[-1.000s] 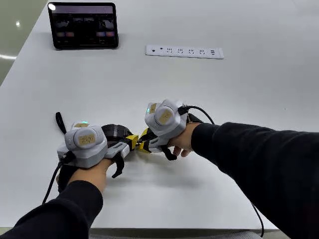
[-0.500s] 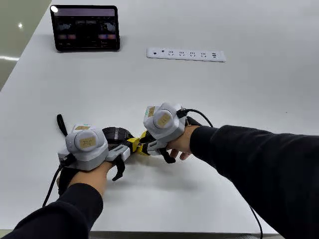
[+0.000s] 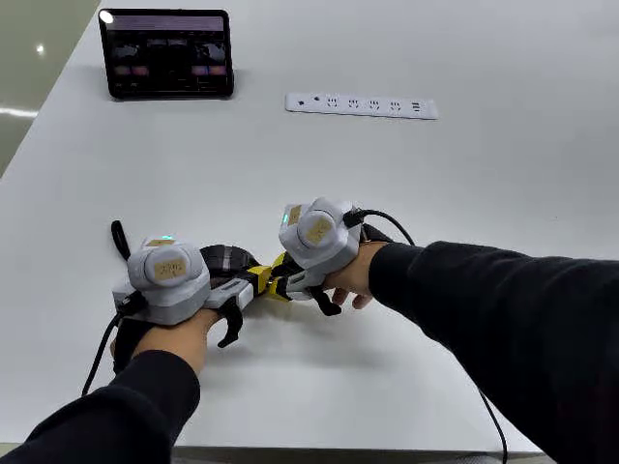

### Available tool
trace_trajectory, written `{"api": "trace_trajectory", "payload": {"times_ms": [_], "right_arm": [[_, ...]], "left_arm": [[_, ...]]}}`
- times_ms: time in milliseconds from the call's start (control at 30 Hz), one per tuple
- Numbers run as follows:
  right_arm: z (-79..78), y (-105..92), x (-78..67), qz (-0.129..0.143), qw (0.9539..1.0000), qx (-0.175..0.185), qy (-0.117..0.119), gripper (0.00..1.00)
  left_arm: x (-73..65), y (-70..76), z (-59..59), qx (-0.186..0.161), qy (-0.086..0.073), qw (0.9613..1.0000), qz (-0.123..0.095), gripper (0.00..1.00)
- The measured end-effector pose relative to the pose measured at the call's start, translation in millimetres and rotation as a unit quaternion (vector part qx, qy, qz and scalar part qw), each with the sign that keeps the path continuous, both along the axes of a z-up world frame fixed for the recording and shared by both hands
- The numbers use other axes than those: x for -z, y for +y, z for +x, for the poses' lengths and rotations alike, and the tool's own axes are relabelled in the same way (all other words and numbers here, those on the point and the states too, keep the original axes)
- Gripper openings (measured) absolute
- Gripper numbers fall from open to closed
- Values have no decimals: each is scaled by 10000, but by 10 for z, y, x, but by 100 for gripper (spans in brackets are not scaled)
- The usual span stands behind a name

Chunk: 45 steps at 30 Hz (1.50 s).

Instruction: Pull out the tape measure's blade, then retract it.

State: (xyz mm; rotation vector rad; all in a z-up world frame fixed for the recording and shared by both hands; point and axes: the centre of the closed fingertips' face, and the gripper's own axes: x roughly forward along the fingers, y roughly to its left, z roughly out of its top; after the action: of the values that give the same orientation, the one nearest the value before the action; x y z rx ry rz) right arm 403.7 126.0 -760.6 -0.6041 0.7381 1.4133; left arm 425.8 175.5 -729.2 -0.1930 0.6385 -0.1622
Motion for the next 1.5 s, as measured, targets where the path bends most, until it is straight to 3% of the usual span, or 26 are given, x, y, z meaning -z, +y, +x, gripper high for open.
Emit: {"api": "trace_trajectory", "payload": {"times_ms": [167, 300, 467, 567, 600, 667, 700, 767, 900, 1000, 1133, 1200, 1333, 1433, 1500], "right_arm": [[6, -10, 3, -36, 9999, 117, 28, 13], [44, -55, -6, -16, 9993, 350, 122, 19], [77, -138, -51, 4, 9984, 538, 146, 23], [101, -195, -71, 17, 9980, 617, 115, 26], [104, -209, -81, 34, 9978, 646, 117, 27], [98, -245, -105, 63, 9974, 708, 132, 29], [85, -266, -118, 82, 9973, 715, 141, 31], [70, -294, -114, 66, 9974, 711, 134, 34], [54, -378, -131, 24, 9975, 708, 76, 39], [50, -414, -174, 46, 9974, 723, 41, 41], [53, -465, -262, 134, 9969, 770, -36, 42], [45, -499, -304, 180, 9966, 798, -77, 44], [38, -583, -397, 270, 9957, 870, -180, 46], [47, -661, -486, 413, 9938, 1013, -204, 48], [49, -703, -526, 467, 9927, 1093, -210, 50]], "left_arm": [[3, -5, -5, 114, 12, 9999, -47, 63], [10, -4, -44, 188, 178, 9996, -80, 64], [-8, 92, -55, -38, 242, 9997, -96, 85], [-96, 100, -29, 69, 56, 10000, -46, 92], [-126, 71, -25, 157, 3, 9998, -114, 93], [-140, -27, -59, 329, 145, 9980, -512, 98], [-122, -33, -92, 377, 309, 9968, -638, 100], [-143, -7, -82, 468, 236, 9971, -544, 100], [-223, -65, -148, 974, 167, 9945, -337, 100], [-266, -41, -174, 1092, 176, 9933, -330, 100], [-393, -50, -211, 1389, 25, 9893, -436, 100], [-398, -31, -249, 1438, 122, 9886, -426, 100], [-488, -23, -269, 1582, -136, 9866, -380, 100], [-501, -42, -320, 1820, -215, 9829, -188, 100], [-513, -75, -357, 1929, -224, 9807, -239, 100]]}}
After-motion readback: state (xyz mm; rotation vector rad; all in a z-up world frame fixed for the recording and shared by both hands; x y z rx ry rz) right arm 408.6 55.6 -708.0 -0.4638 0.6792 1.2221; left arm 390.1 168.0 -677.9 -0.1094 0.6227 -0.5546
